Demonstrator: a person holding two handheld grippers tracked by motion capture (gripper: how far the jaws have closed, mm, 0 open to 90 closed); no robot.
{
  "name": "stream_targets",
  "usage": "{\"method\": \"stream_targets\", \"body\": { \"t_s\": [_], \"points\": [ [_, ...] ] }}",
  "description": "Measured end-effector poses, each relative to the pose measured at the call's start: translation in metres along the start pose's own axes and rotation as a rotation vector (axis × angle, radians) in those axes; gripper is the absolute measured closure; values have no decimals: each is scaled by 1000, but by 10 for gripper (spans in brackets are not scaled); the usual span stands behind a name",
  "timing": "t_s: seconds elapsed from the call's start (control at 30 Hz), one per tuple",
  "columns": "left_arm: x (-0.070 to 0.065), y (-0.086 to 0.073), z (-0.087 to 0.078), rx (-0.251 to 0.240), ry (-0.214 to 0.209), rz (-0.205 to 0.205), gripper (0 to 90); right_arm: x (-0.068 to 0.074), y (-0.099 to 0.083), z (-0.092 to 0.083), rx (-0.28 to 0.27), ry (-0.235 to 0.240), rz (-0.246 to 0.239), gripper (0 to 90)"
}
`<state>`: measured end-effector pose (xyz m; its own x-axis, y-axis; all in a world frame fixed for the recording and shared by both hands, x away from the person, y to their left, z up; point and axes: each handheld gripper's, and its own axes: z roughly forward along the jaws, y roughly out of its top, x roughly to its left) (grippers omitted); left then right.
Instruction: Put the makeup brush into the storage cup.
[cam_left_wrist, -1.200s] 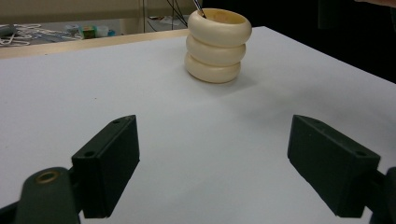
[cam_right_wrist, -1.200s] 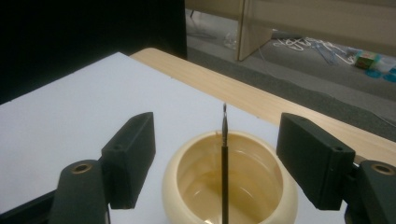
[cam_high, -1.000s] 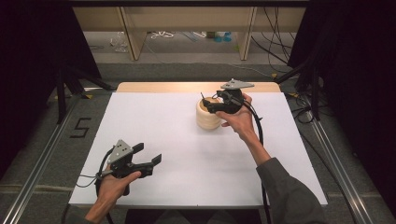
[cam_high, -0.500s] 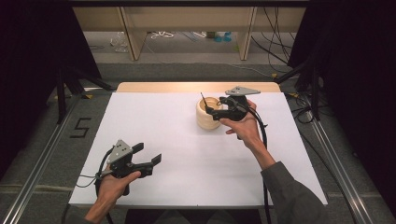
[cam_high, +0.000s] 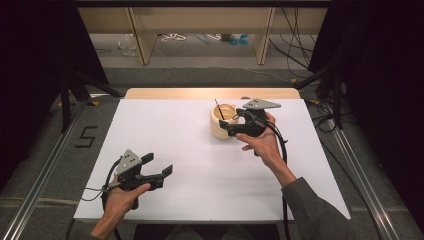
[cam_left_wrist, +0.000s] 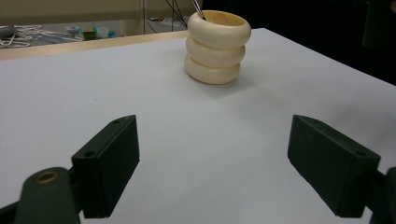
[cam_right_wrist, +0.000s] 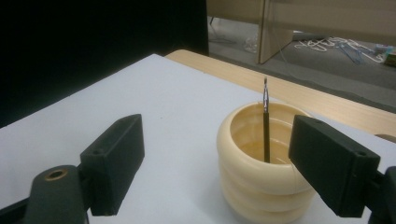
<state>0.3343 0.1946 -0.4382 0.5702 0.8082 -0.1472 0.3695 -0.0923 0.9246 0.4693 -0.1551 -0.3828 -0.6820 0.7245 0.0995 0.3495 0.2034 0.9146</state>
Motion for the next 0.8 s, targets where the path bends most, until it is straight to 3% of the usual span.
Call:
{"method": "stream_targets", "body": {
  "t_s": [0.2, 0.4, 0.43, 0.8],
  "points": [
    [0, 0, 0, -2, 0, 1, 161, 1, -6, -2, -7, -20, -5, 177],
    [0, 0, 0, -1, 0, -1, 161, 5, -11, -3, -12, -17, -15, 177],
    [0, 0, 0, 0, -1, 2, 161, 7, -12, -5, 6, -6, -5, 177],
    [0, 0, 0, 1, 0, 2, 161, 12, -22, -9, -16, 0, 0, 170]
  ]
}}
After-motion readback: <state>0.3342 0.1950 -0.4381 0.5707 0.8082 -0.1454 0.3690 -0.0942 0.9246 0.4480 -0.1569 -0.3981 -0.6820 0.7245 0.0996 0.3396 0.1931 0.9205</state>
